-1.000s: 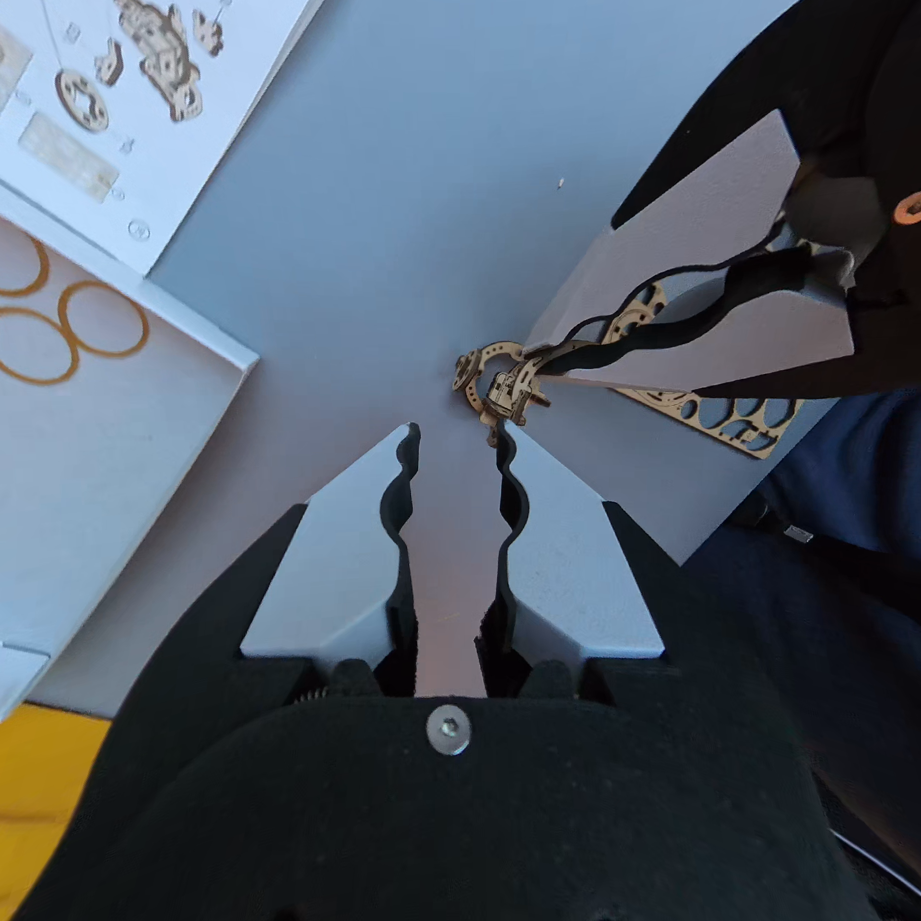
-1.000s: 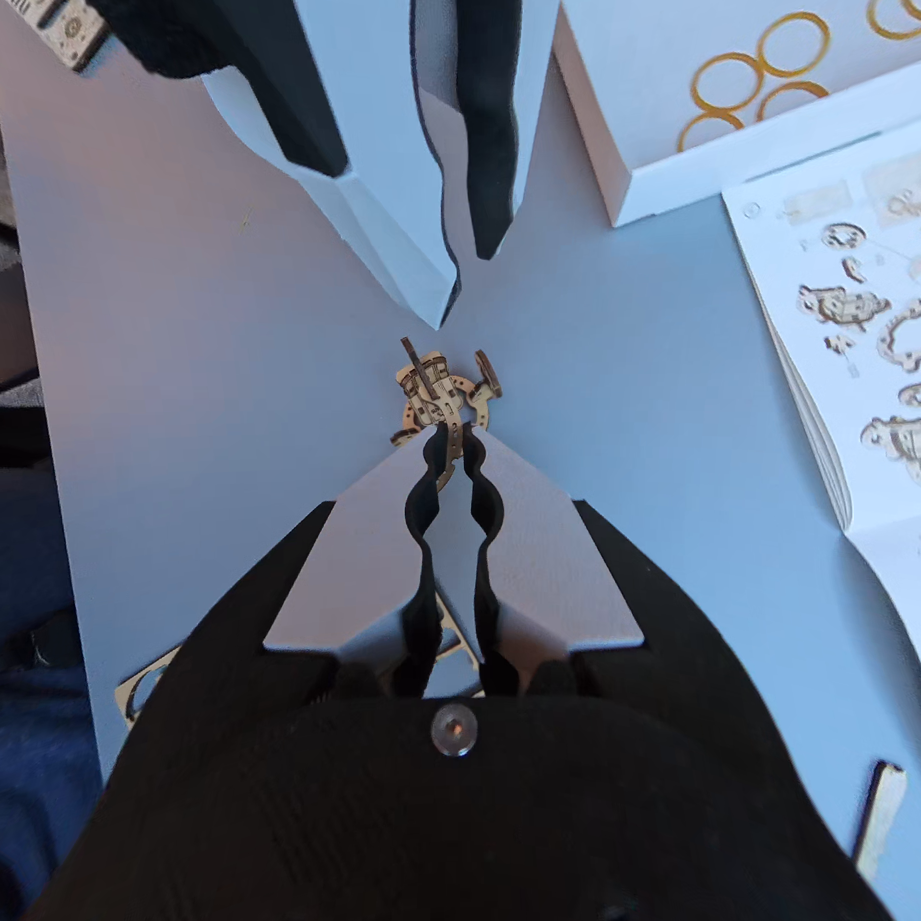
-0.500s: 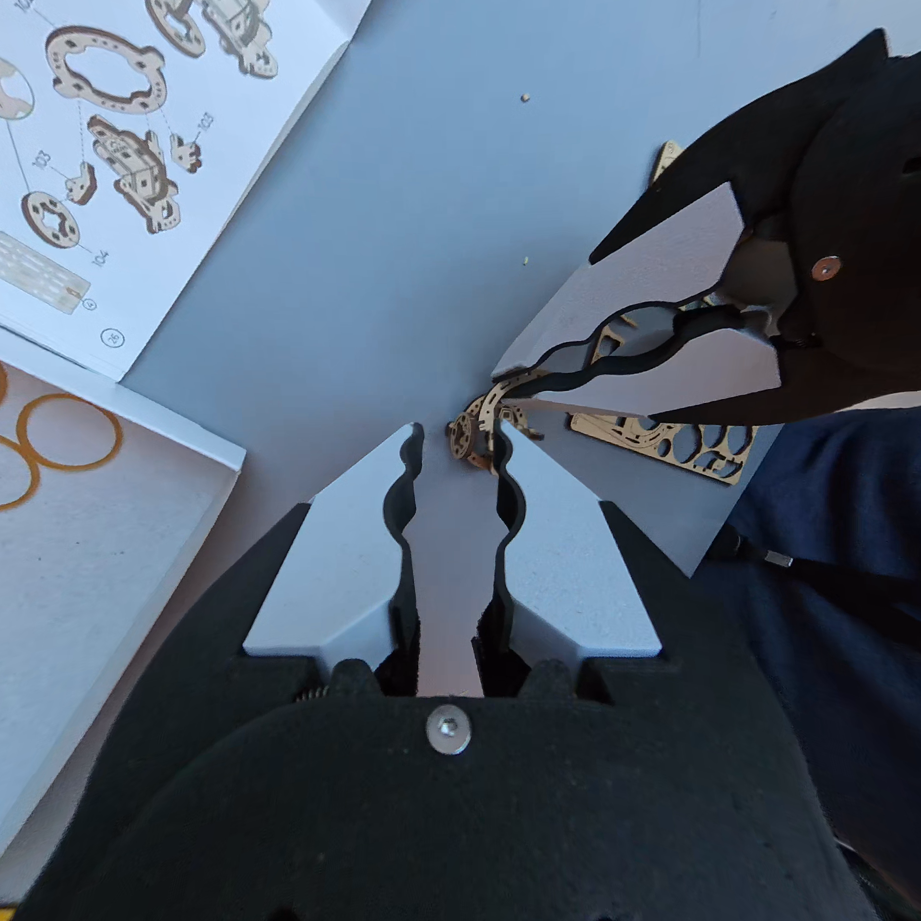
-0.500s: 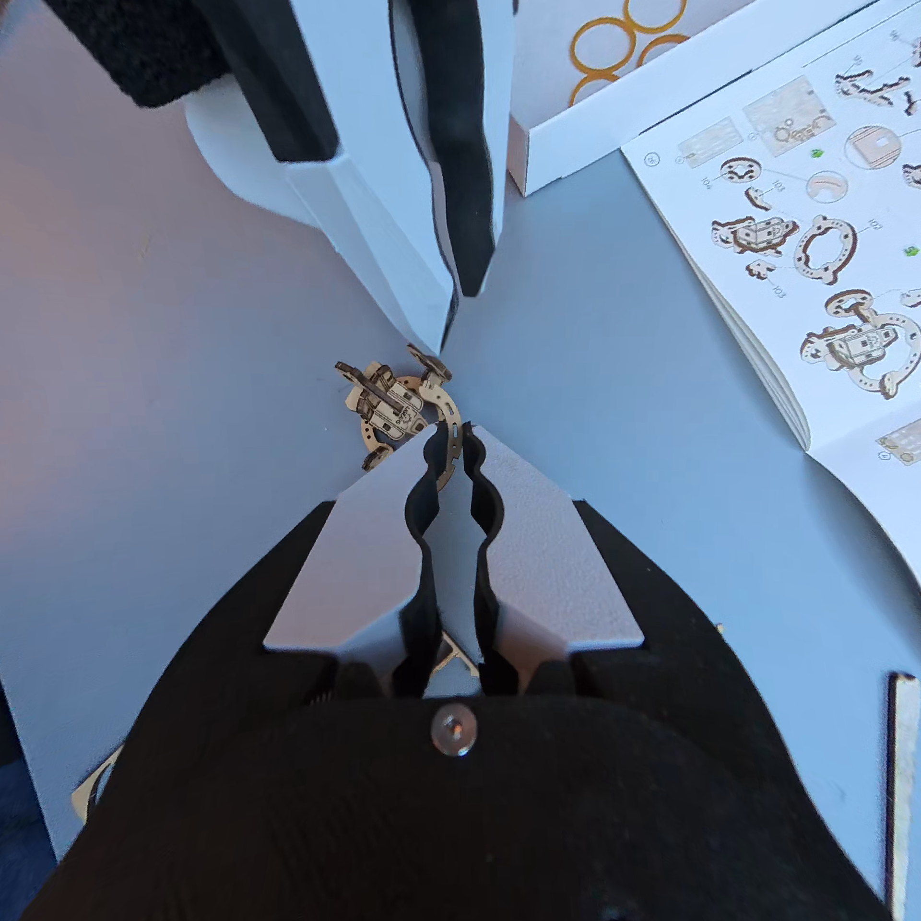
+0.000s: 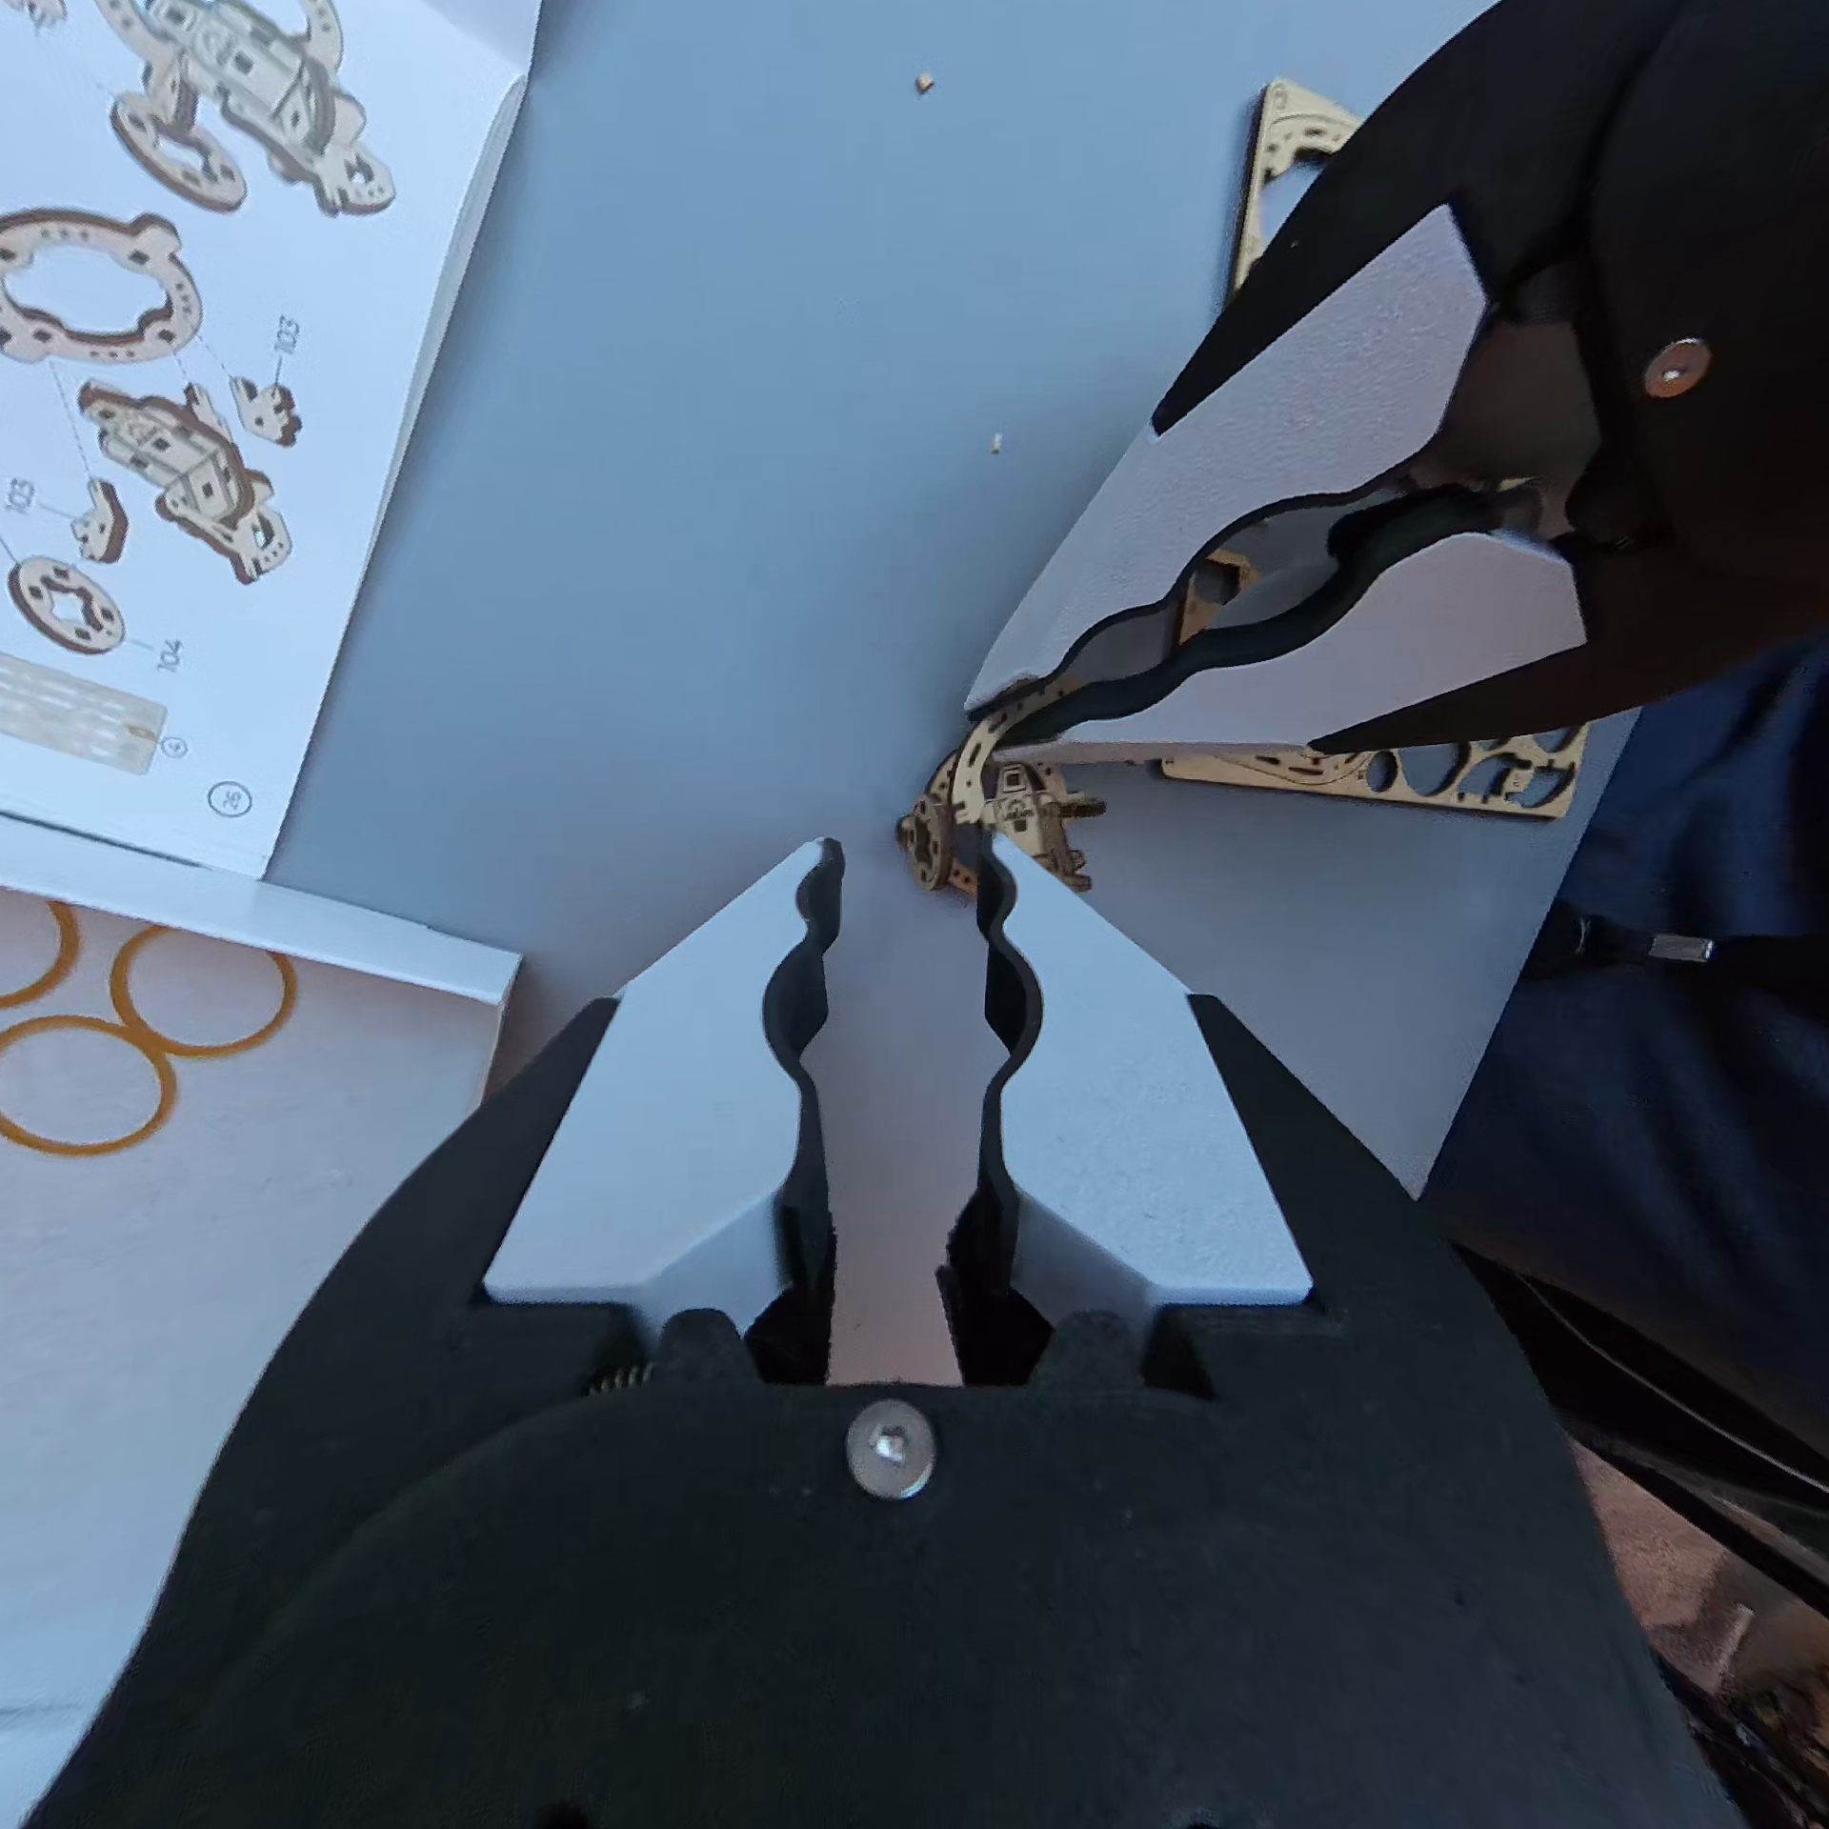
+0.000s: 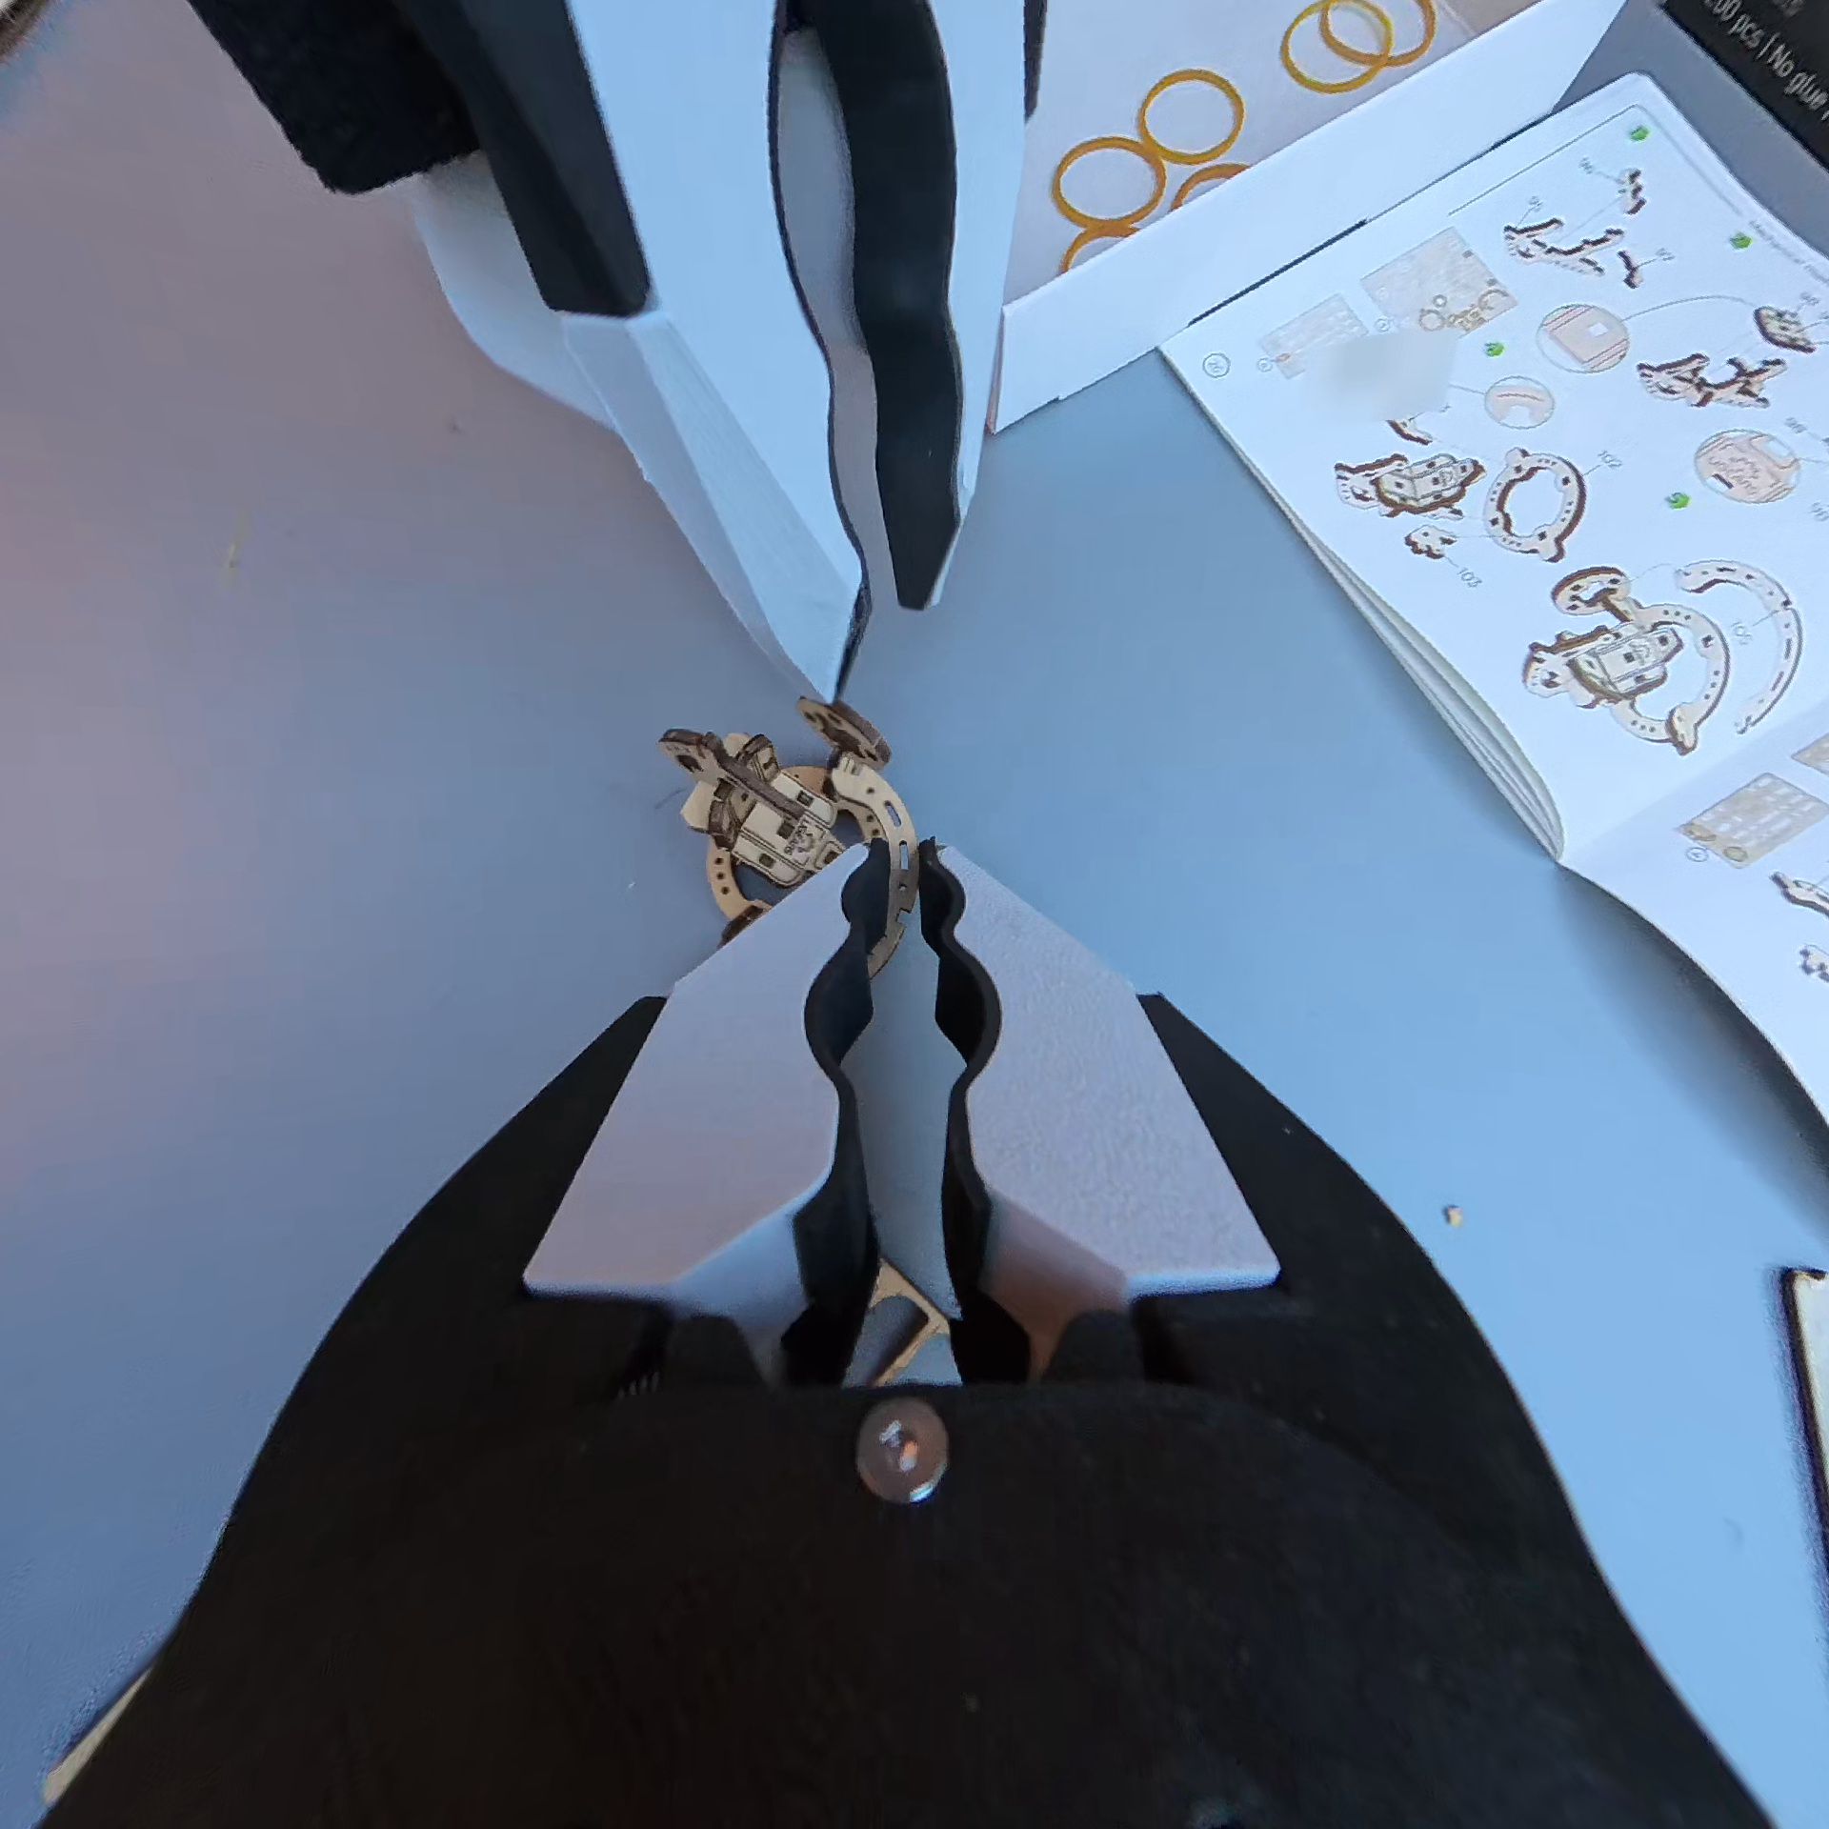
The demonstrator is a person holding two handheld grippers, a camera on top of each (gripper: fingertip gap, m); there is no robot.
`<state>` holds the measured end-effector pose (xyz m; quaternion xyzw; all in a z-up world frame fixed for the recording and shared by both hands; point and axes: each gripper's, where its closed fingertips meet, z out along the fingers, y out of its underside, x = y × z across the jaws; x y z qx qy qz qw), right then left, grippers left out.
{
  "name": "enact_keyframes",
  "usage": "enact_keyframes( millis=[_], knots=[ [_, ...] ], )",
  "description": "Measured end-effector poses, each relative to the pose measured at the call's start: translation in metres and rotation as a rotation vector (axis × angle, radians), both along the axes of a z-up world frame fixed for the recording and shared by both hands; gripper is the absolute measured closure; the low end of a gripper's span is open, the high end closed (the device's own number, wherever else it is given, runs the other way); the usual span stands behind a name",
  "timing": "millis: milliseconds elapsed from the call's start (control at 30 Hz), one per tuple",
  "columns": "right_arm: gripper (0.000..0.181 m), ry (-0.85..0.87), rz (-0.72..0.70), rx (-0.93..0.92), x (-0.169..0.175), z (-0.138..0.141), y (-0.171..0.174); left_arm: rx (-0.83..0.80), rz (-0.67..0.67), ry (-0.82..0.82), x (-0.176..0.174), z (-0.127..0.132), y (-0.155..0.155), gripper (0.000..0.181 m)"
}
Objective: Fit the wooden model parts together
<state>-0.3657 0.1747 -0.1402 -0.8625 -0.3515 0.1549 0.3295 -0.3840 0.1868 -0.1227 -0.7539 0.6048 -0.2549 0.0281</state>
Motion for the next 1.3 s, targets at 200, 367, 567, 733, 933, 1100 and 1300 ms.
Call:
enact_keyframes(
  millis=[200,367,567,733,933,1100,1300],
  knots=[
    [0.177,0.013,-0.012,0.003,0.001,-0.001,-0.001,0.141,-0.005,-0.182,0.009,0.017,0.006,0.155],
    [0.177,0.03,-0.019,0.03,0.006,0.004,0.002,0.414,0.026,-0.52,0.013,0.078,0.012,0.153],
    [0.177,0.053,-0.023,0.025,0.008,0.003,0.004,0.572,0.143,-0.634,-0.006,0.065,0.023,0.132],
    [0.177,0.074,-0.023,0.009,0.004,0.003,0.0,0.423,0.118,-0.551,-0.002,0.032,0.014,0.135],
    [0.177,0.063,-0.028,0.005,0.002,-0.003,0.0,0.34,0.036,-0.478,-0.004,0.01,0.005,0.148],
    [0.177,0.068,-0.031,0.004,0.001,-0.004,0.0,0.228,0.029,-0.444,-0.001,0.005,-0.004,0.145],
    [0.177,0.071,-0.036,0.009,0.0,-0.004,0.001,0.228,-0.009,-0.367,0.002,-0.002,-0.005,0.149]
  ],
)
